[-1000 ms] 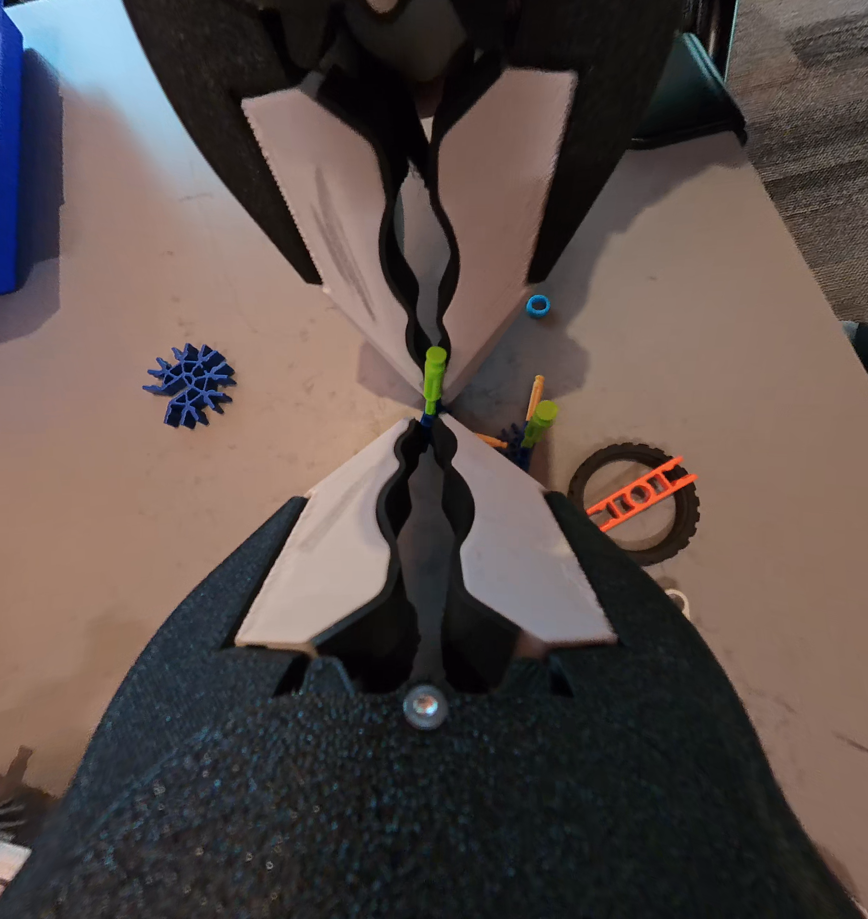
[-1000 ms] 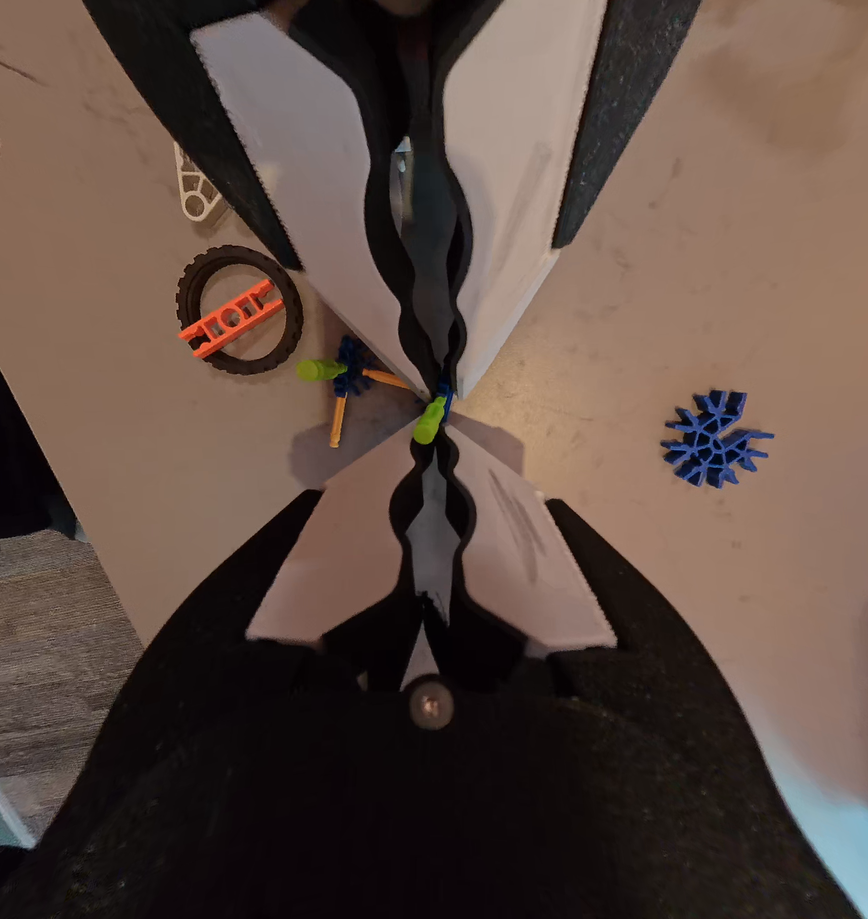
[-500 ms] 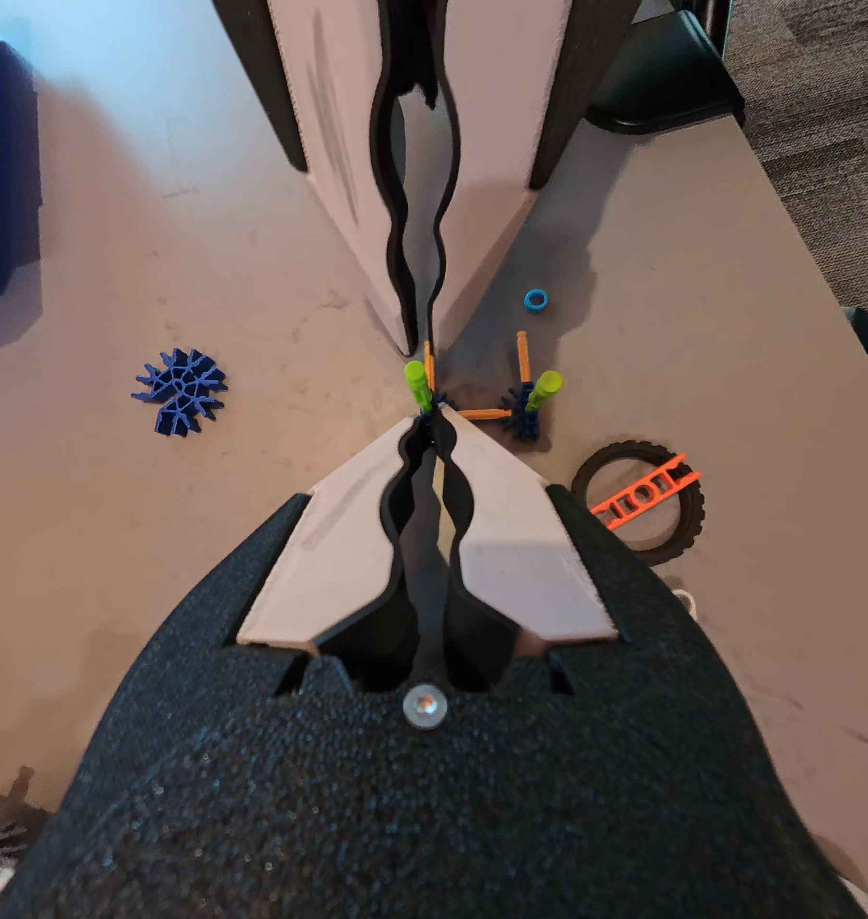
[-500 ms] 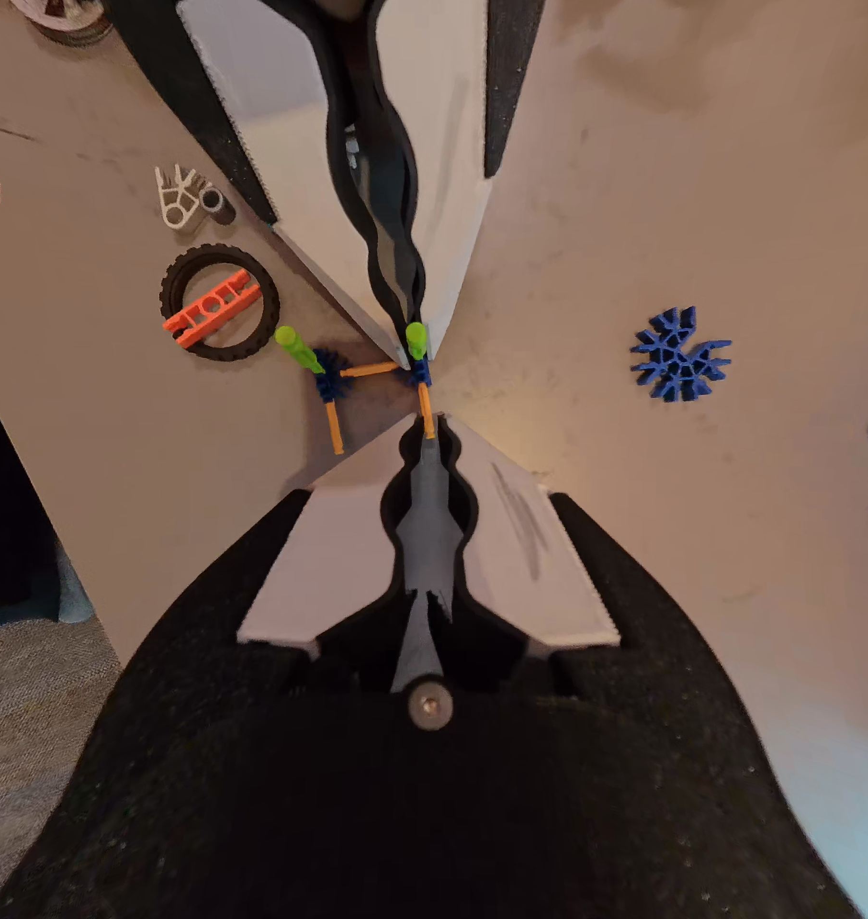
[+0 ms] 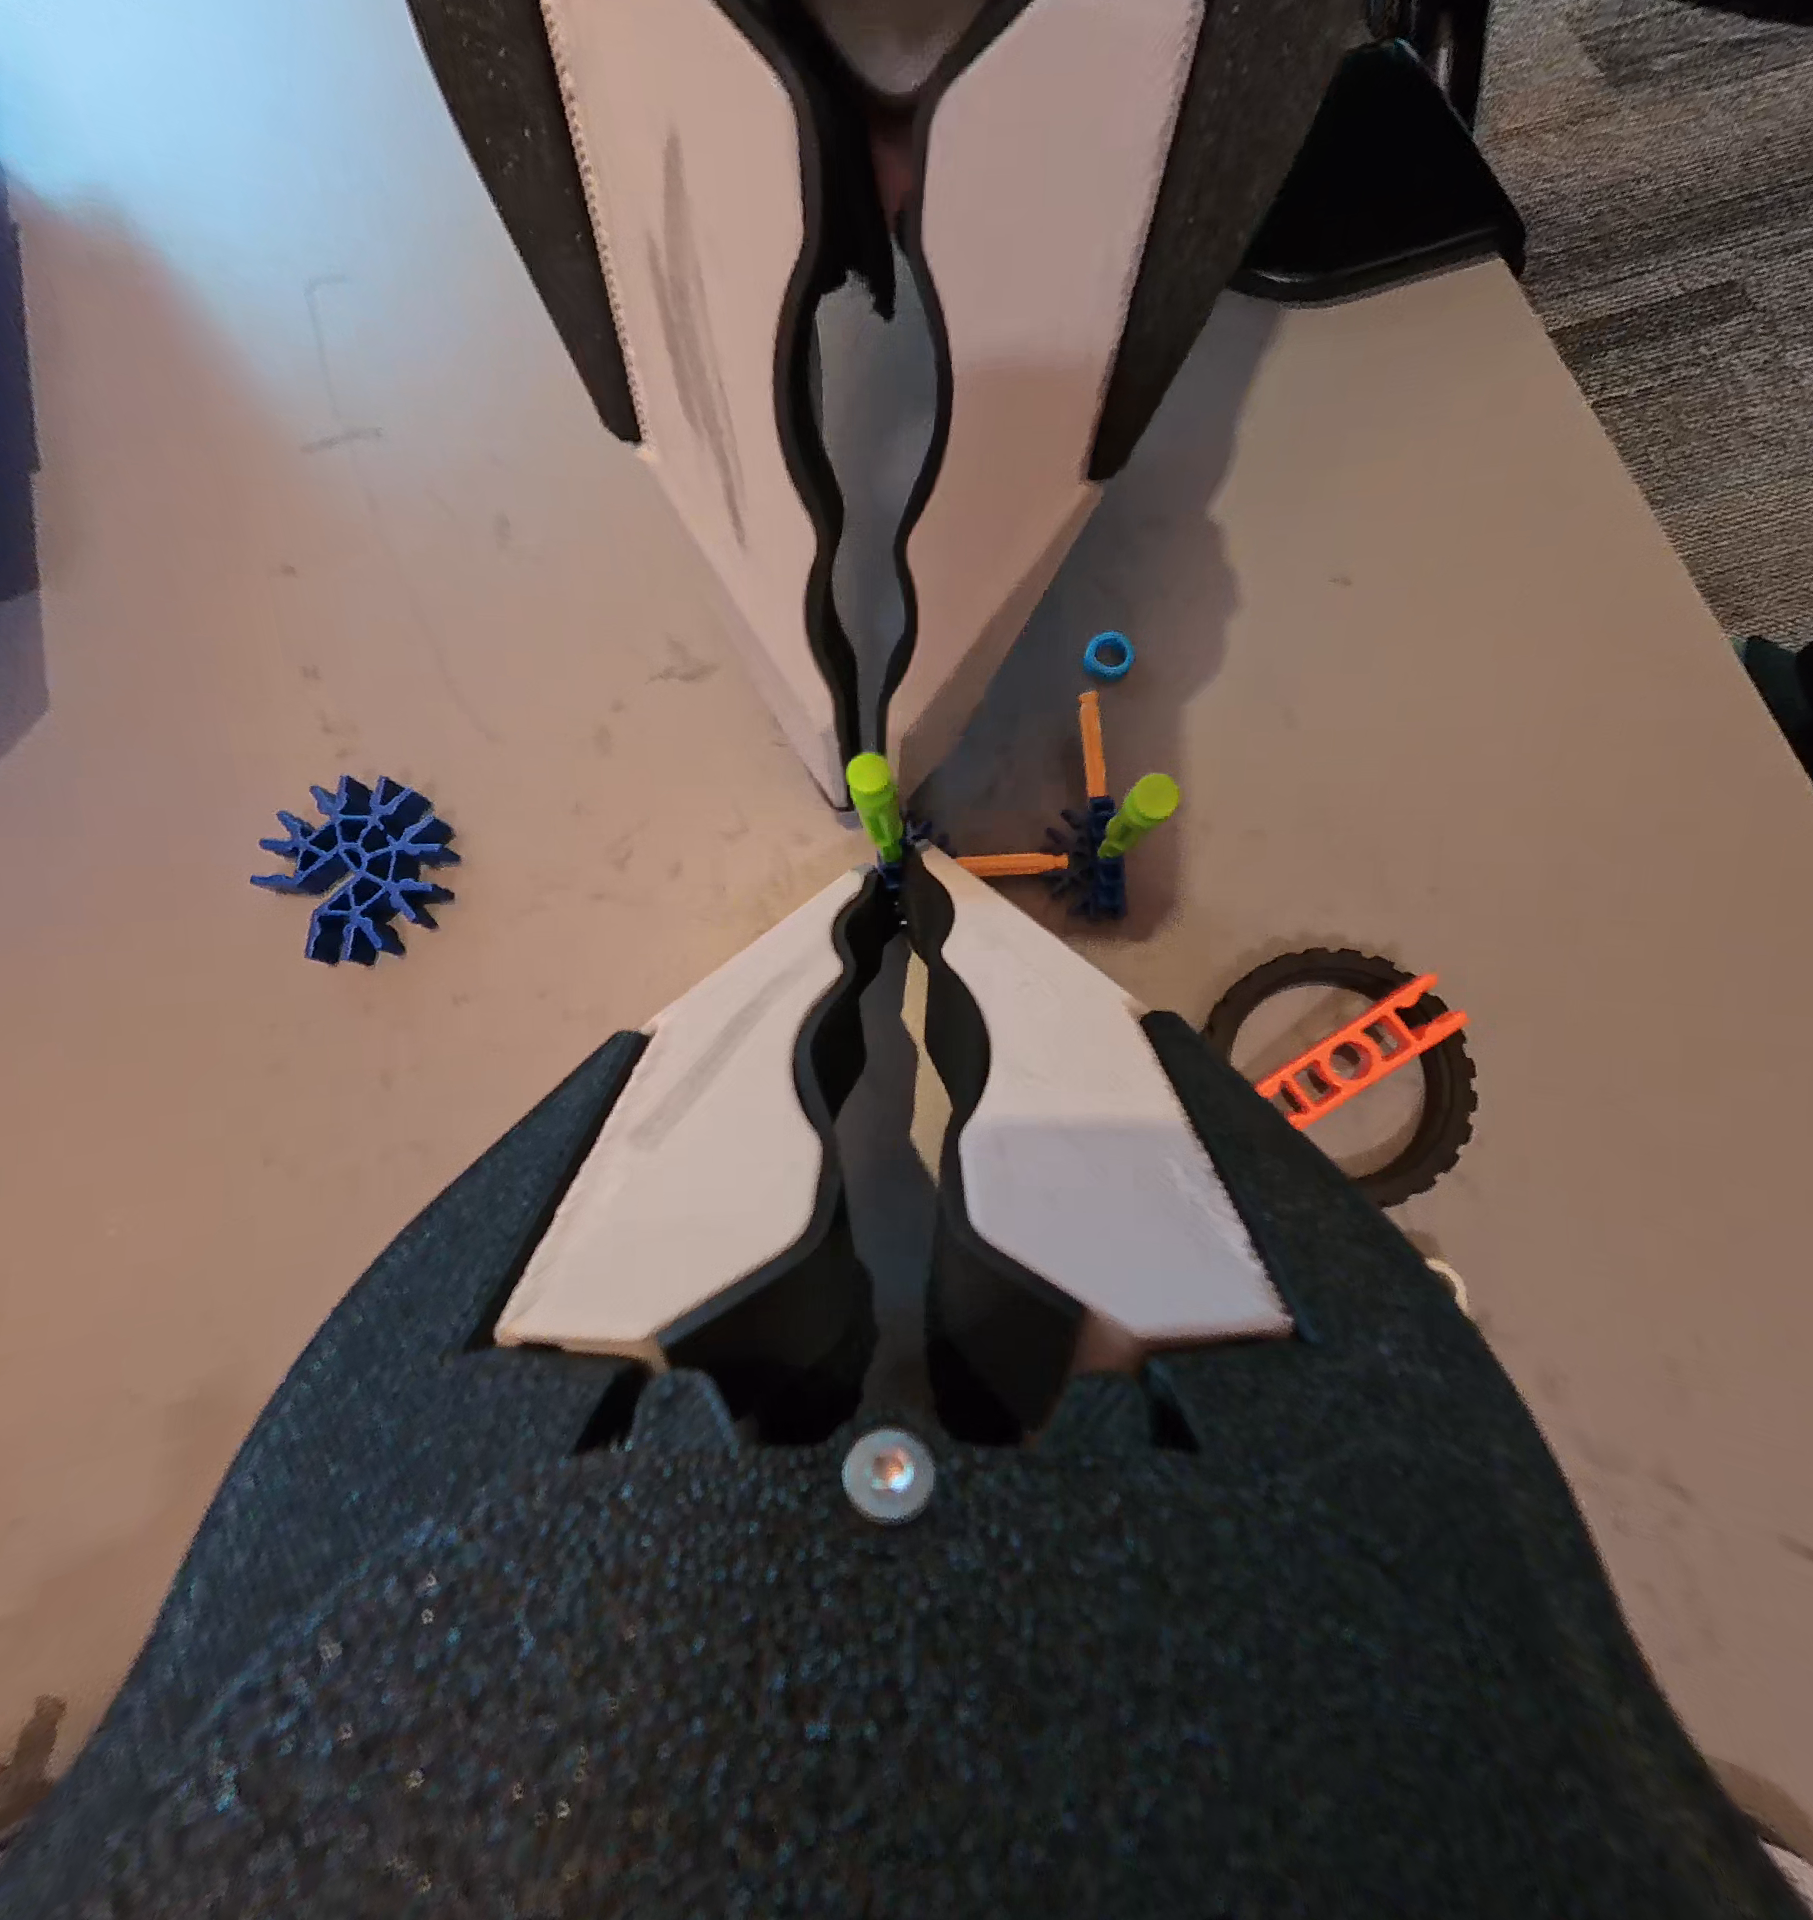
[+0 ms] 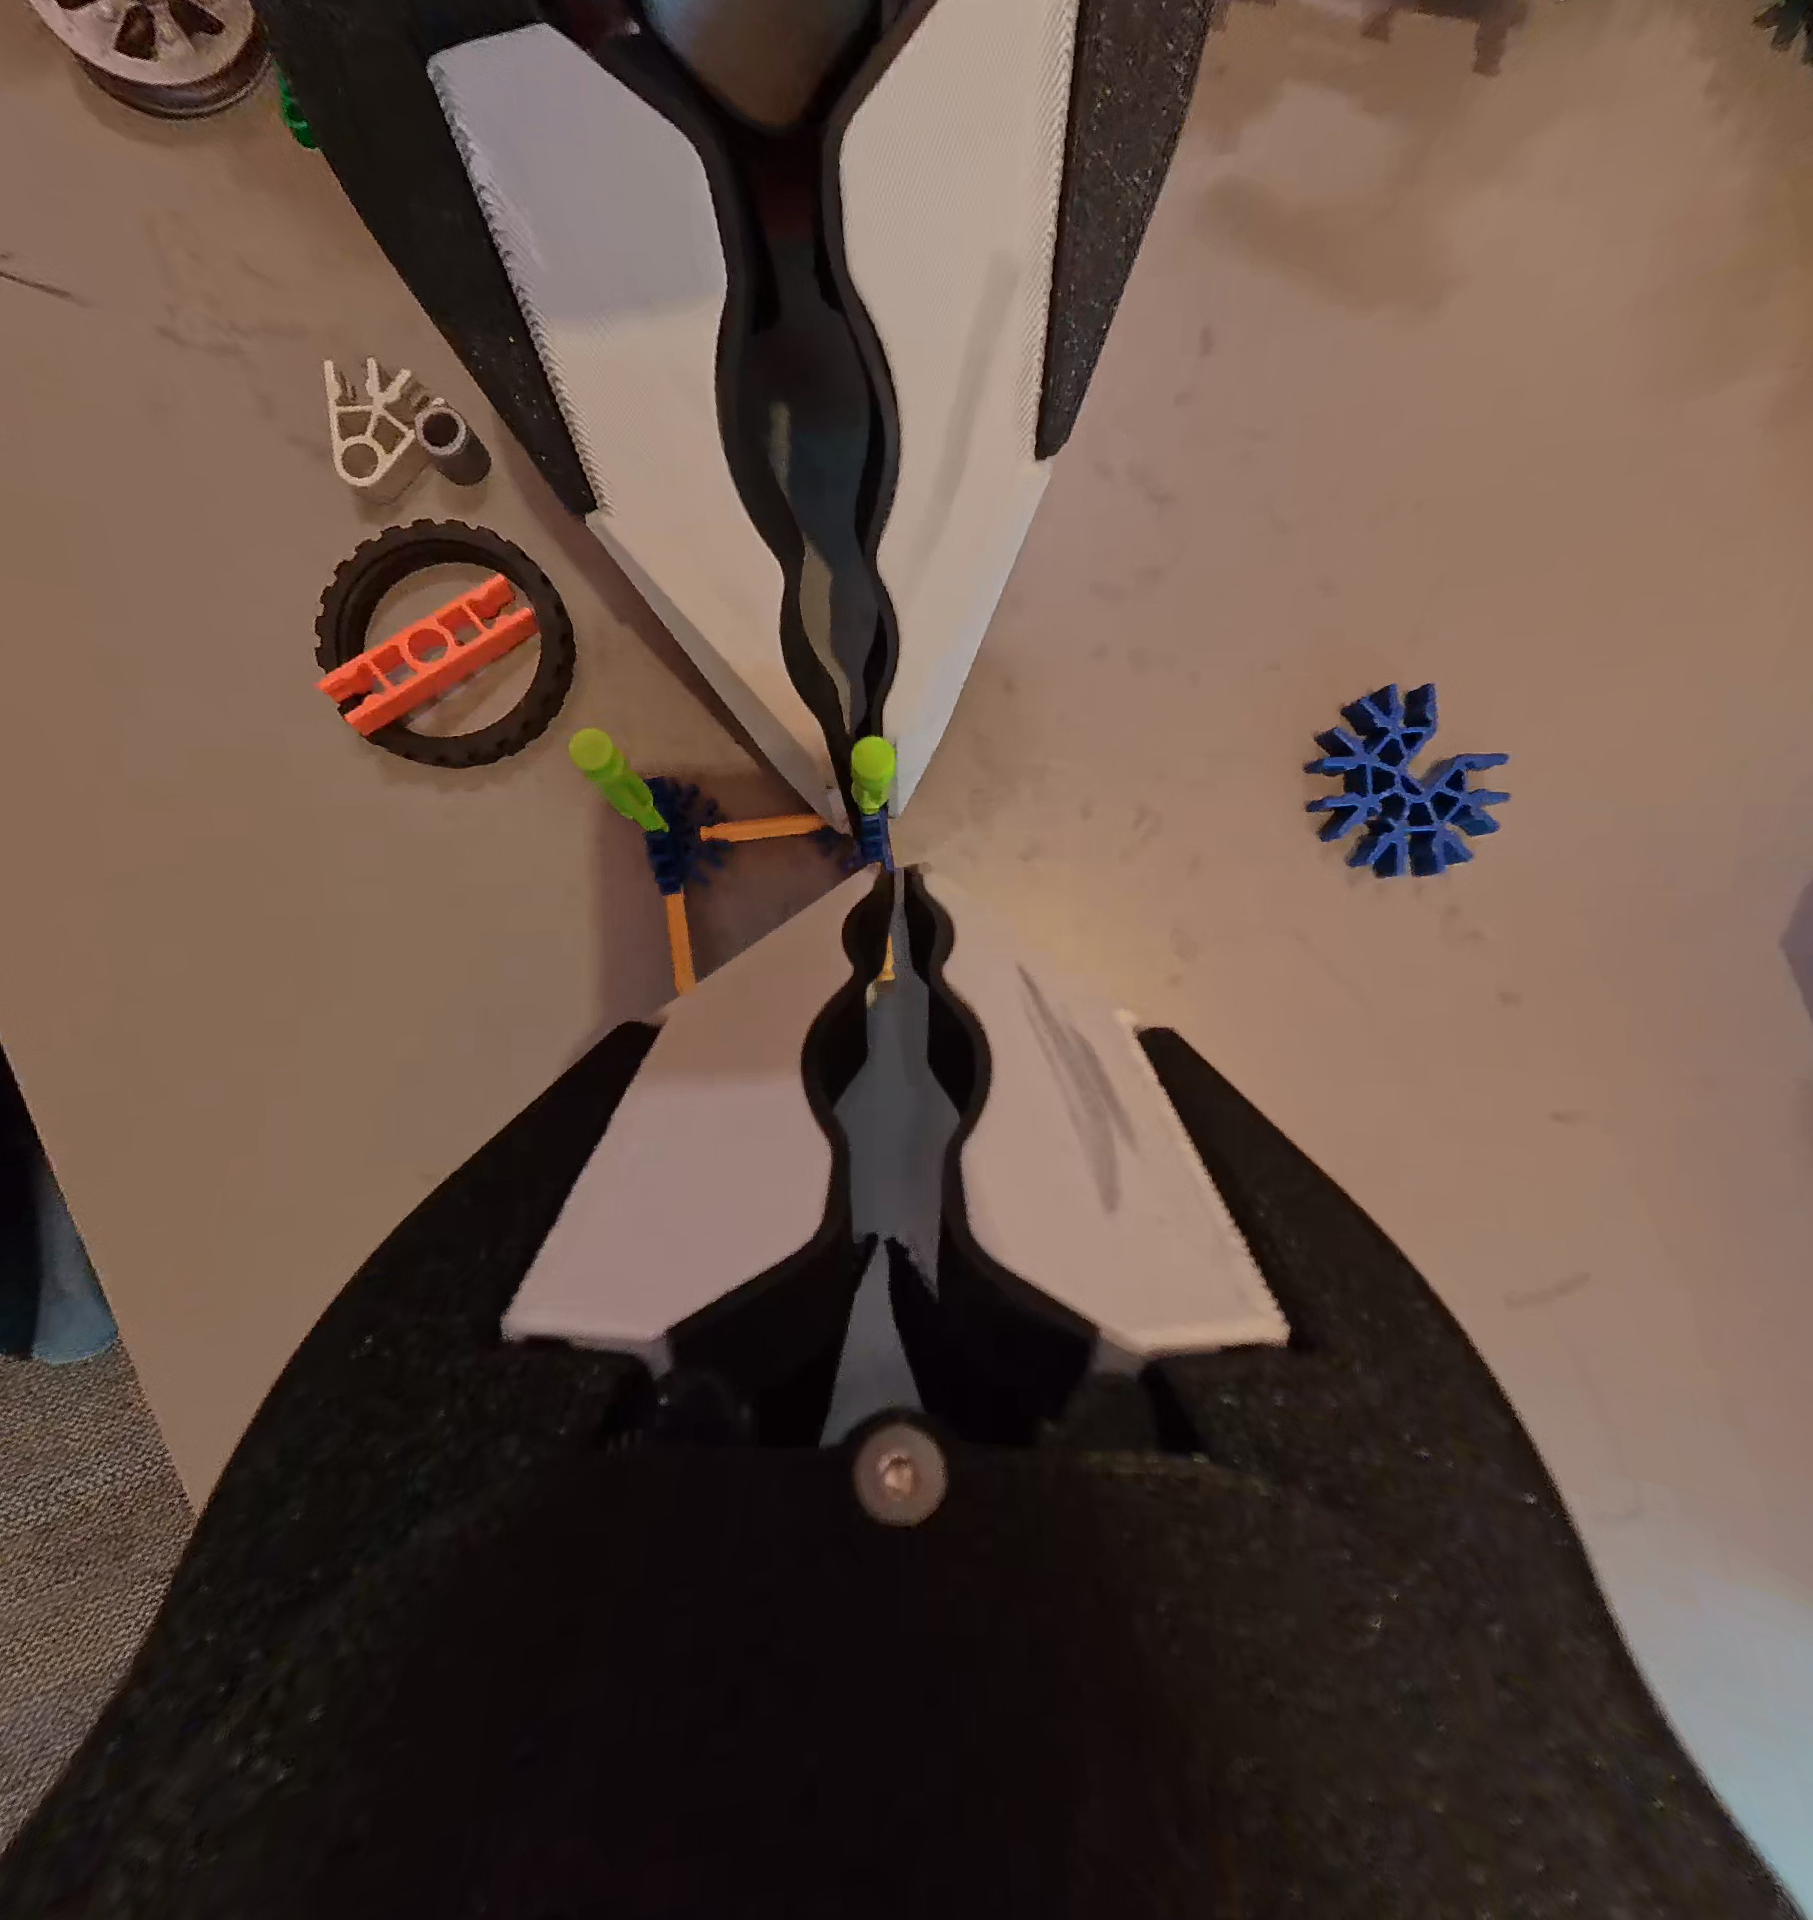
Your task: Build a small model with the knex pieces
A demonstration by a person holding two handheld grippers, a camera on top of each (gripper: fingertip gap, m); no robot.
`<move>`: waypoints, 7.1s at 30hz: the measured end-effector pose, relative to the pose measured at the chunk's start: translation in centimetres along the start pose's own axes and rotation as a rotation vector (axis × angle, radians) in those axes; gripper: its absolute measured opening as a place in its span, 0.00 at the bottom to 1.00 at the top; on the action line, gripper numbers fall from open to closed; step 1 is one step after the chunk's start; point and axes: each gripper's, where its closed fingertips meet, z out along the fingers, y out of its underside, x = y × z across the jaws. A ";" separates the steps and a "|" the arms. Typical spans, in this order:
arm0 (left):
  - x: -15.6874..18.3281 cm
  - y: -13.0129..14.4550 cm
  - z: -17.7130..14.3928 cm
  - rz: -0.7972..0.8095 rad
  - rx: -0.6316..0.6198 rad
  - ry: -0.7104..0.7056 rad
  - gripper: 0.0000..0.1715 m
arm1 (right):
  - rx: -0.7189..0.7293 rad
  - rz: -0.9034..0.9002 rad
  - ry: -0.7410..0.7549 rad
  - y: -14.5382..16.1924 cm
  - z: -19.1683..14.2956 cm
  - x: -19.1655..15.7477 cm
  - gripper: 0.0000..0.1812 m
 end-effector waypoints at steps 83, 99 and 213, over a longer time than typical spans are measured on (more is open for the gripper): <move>-0.2 -0.8 0.2 0.193 -0.036 -0.071 0.01 | 0.114 0.161 0.126 1.6 -0.8 -0.2 0.03; 0.1 -4.0 -3.9 0.827 0.042 -0.609 0.00 | 0.454 0.236 0.062 -2.6 -3.1 -1.1 0.09; -2.2 -2.8 -6.2 0.117 0.222 -0.541 0.01 | 0.402 -0.370 1.018 -6.0 -5.8 1.4 0.15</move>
